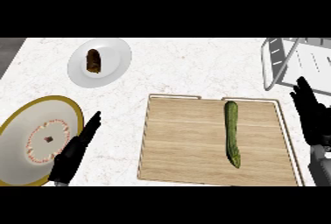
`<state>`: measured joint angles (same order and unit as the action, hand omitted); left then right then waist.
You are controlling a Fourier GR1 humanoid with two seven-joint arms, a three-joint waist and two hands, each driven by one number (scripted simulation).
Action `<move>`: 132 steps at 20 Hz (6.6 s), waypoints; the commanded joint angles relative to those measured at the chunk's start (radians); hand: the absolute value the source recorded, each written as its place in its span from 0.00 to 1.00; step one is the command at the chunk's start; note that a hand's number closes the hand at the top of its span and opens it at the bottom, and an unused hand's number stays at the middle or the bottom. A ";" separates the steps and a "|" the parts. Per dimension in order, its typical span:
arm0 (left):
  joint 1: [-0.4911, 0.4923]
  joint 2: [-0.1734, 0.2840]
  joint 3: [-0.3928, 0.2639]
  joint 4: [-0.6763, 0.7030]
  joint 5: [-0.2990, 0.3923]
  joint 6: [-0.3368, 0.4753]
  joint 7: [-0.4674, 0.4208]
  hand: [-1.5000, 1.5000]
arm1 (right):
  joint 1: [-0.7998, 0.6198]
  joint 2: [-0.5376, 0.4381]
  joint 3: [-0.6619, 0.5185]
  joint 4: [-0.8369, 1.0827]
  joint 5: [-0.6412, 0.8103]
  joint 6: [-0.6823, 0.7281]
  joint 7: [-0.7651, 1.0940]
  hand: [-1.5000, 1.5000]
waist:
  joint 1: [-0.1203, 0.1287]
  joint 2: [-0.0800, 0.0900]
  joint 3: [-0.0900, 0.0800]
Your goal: Pick the squash from the tray and place it in the tiered basket
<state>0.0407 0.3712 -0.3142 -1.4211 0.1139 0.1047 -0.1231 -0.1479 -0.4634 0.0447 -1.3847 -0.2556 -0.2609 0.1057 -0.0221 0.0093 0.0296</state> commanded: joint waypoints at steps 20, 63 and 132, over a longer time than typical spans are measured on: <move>-0.165 0.080 0.186 -0.022 -0.083 0.175 0.153 0.50 | 0.521 -0.074 0.111 -0.602 0.349 -0.486 0.517 0.00 | 0.003 -0.010 -0.038; -0.255 0.047 0.215 0.020 -0.114 0.099 0.213 0.50 | -0.183 -0.272 0.462 -0.373 0.297 -0.100 1.382 0.00 | 0.026 -0.010 -0.034; -0.171 -0.021 0.271 -0.062 -0.205 0.052 0.212 0.50 | -0.782 0.039 0.338 0.031 0.761 -0.028 0.952 1.00 | 0.032 -0.014 -0.030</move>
<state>-0.1542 0.3537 -0.0344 -1.4558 -0.0768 0.1516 0.0768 -0.8262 -0.3734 0.4386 -1.3443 0.4386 -0.2781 1.0157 0.0136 -0.0004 -0.0010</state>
